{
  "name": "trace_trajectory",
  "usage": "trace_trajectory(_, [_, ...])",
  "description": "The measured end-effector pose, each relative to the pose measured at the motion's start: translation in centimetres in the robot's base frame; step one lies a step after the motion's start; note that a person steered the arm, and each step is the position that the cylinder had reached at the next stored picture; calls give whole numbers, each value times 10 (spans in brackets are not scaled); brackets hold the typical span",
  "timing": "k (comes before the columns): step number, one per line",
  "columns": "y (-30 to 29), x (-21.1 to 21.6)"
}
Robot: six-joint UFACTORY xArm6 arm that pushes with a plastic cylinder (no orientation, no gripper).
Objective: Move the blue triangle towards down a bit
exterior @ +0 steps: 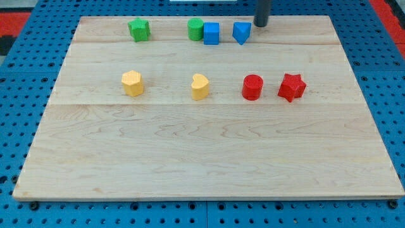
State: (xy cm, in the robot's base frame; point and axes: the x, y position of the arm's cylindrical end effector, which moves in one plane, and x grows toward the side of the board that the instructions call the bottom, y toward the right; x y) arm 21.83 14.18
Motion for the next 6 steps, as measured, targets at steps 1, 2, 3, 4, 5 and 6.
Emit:
trace_trajectory(1, [-9, 3])
trace_trajectory(2, [-53, 3])
trace_trajectory(3, [-66, 5])
trace_trajectory(4, [-27, 9])
trace_trajectory(5, [8, 26])
trace_trajectory(6, [15, 45])
